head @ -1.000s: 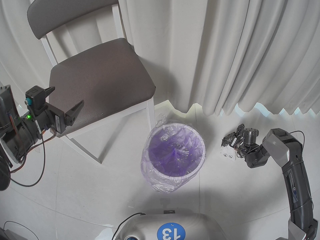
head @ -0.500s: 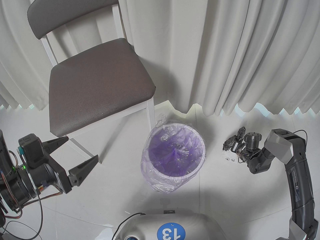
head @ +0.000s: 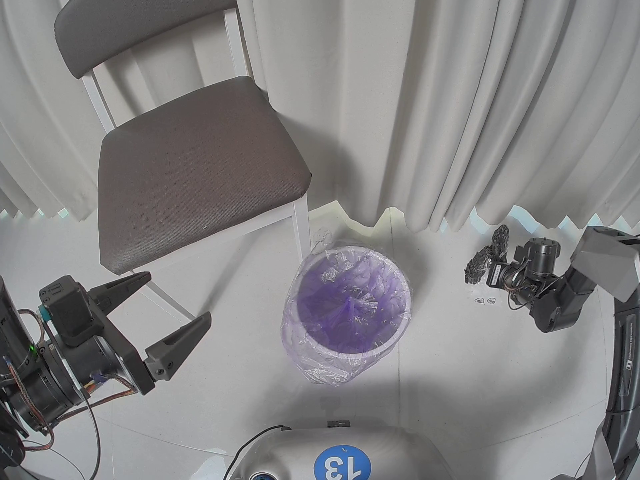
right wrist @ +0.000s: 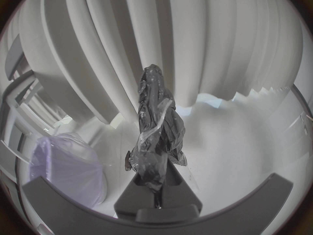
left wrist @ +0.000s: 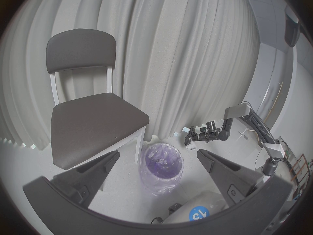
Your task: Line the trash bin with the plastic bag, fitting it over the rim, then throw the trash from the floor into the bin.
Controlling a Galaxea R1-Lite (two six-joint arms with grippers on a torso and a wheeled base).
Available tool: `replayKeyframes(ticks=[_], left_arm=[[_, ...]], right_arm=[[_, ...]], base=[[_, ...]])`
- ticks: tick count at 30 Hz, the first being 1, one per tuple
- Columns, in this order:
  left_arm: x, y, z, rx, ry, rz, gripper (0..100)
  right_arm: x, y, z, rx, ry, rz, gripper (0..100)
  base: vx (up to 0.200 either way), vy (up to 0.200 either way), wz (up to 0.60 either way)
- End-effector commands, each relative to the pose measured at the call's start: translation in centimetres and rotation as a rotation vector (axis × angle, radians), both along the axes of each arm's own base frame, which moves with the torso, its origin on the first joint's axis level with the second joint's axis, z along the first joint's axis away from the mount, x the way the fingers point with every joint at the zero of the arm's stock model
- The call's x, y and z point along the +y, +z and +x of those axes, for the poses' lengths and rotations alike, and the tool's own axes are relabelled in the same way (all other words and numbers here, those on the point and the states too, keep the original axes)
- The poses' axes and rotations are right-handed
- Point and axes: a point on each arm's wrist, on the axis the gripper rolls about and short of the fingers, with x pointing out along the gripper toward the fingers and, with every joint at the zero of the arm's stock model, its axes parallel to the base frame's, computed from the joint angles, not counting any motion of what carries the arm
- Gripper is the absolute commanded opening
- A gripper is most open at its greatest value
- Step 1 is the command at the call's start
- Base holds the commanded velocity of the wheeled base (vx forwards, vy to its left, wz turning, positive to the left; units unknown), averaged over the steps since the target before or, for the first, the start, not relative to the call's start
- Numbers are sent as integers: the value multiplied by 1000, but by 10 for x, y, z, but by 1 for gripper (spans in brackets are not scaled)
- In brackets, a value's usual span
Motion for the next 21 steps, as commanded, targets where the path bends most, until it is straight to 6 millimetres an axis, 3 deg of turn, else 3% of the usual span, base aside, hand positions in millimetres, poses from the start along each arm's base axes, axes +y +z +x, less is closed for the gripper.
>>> replayKeyframes(ticks=[1, 4, 6, 12, 19, 21], left_arm=[[-6, -23, 10, 46, -15, 32, 100], [-5, -26, 8, 32, -17, 27, 100], [-6, -26, 9, 19, -19, 19, 100], [-8, -27, 12, 15, -19, 39, 100], [-11, -32, 22, 41, -1, 55, 100], [-12, -33, 22, 49, -4, 57, 100]], right_arm=[[6, 68, -40, -109, 48, -68, 0], [7, 85, -52, -140, 58, -82, 0], [18, 106, -67, -190, 101, -88, 0], [35, 145, -104, -290, 158, -92, 0], [58, 163, -139, -359, 260, -167, 0], [73, 166, -154, -396, 321, -171, 0]], base=[[0, 0, 0], [0, 0, 0], [0, 0, 0], [0, 0, 0], [0, 0, 0], [0, 0, 0]])
